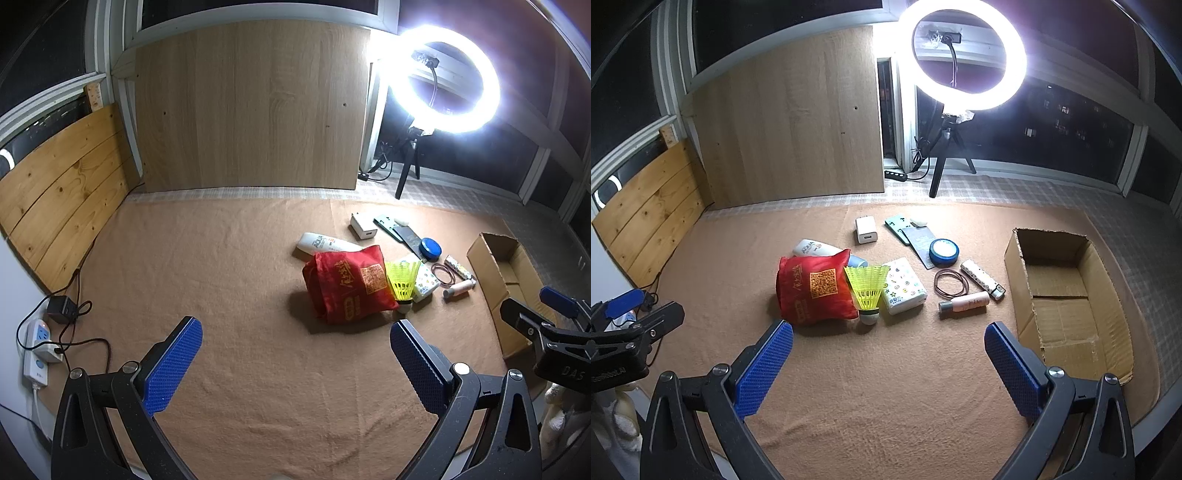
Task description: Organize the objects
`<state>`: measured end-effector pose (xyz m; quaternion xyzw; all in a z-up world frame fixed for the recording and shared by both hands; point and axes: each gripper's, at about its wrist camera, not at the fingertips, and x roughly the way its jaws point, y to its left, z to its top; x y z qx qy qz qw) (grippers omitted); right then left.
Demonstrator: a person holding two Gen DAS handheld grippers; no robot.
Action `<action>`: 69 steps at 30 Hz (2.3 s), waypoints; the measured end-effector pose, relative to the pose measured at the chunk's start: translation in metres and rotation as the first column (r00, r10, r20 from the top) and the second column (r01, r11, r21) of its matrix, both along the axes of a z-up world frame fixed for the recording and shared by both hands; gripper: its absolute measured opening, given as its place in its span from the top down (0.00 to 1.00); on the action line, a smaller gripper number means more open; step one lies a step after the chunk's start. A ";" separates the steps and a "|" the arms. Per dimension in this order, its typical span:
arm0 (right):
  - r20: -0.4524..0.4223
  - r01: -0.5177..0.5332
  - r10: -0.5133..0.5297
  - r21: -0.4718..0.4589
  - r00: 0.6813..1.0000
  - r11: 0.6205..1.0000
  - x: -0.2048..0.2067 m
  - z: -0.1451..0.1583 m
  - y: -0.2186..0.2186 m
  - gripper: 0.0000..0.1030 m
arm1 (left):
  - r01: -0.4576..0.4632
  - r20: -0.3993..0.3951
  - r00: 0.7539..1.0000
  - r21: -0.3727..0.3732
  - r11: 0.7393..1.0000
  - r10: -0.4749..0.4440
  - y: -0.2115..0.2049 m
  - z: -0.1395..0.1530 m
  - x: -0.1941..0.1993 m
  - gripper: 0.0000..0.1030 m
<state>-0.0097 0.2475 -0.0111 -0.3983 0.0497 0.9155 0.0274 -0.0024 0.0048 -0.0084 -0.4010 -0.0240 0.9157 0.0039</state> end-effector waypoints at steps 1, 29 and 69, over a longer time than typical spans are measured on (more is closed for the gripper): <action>0.000 0.001 -0.001 0.000 1.000 1.000 0.000 0.000 0.000 0.00 | 0.001 0.001 1.000 0.000 1.000 -0.001 0.000 0.000 0.000 0.00; 0.000 0.036 -0.036 -0.005 0.999 0.999 0.003 0.001 0.002 0.00 | 0.003 -0.001 1.000 0.001 1.000 -0.003 0.003 -0.002 0.001 0.00; 0.013 0.049 -0.049 -0.010 0.999 0.999 -0.003 -0.005 0.004 0.00 | 0.014 0.018 1.000 0.003 1.000 -0.014 0.005 -0.008 -0.011 0.00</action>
